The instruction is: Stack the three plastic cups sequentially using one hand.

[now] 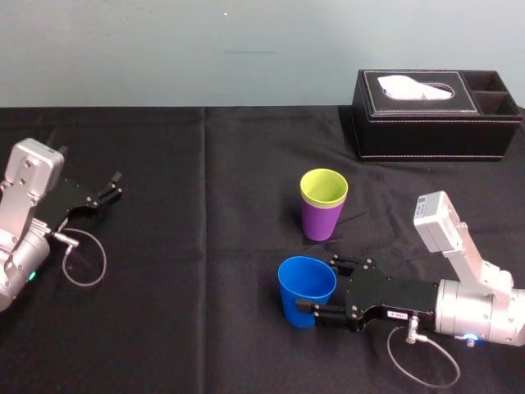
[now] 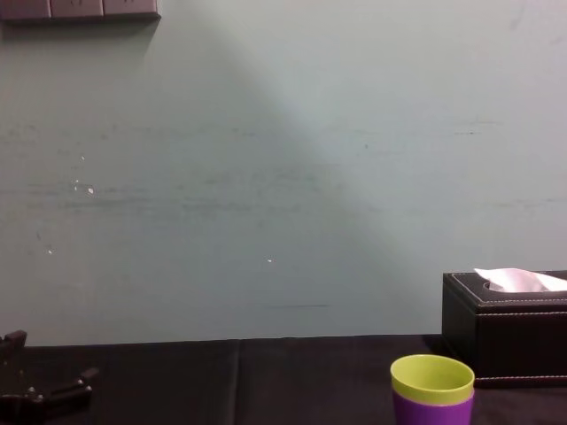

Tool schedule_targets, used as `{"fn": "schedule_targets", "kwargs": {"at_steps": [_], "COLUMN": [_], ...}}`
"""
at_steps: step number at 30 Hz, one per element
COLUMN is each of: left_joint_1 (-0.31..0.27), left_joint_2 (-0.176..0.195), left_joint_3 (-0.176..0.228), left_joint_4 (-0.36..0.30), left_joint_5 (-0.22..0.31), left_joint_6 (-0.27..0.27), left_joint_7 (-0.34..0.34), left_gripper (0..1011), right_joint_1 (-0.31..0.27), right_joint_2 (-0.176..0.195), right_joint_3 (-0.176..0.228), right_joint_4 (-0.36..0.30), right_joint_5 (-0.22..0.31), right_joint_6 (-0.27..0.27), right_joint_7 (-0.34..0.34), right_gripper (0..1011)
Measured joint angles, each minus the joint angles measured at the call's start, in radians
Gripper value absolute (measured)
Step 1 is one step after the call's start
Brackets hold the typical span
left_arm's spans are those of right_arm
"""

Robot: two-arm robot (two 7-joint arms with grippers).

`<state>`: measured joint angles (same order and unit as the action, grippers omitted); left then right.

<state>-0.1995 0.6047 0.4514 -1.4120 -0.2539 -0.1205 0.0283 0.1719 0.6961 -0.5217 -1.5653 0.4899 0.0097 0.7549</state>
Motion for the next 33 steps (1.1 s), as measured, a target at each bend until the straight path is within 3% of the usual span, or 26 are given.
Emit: {"fn": "schedule_targets", "kwargs": {"at_steps": [5, 12, 18, 23, 29, 33], "left_joint_1": [0.0, 0.0, 0.0, 0.0, 0.0, 0.0], "left_joint_2": [0.0, 0.0, 0.0, 0.0, 0.0, 0.0], "left_joint_3": [0.0, 0.0, 0.0, 0.0, 0.0, 0.0], "left_joint_4": [0.0, 0.0, 0.0, 0.0, 0.0, 0.0], "left_joint_5": [0.0, 0.0, 0.0, 0.0, 0.0, 0.0], "left_joint_6": [0.0, 0.0, 0.0, 0.0, 0.0, 0.0], "left_joint_7": [0.0, 0.0, 0.0, 0.0, 0.0, 0.0], "left_gripper": [1011, 1011, 1011, 1011, 1011, 1011], "right_joint_1": [0.0, -0.031, -0.078, -0.088, -0.065, -0.032], "right_joint_2": [0.0, 0.04, 0.095, 0.113, 0.108, 0.094], "right_joint_3": [0.0, 0.023, 0.093, 0.138, 0.166, 0.165], "right_joint_4": [-0.001, -0.091, -0.228, -0.287, -0.297, -0.273], "right_joint_5": [0.0, -0.002, 0.035, 0.06, 0.082, 0.081], "right_joint_6": [0.0, 0.034, 0.121, 0.164, 0.196, 0.199], "right_joint_7": [-0.001, -0.067, -0.161, -0.208, -0.236, -0.239], "right_gripper": [717, 717, 718, 717, 717, 717]}}
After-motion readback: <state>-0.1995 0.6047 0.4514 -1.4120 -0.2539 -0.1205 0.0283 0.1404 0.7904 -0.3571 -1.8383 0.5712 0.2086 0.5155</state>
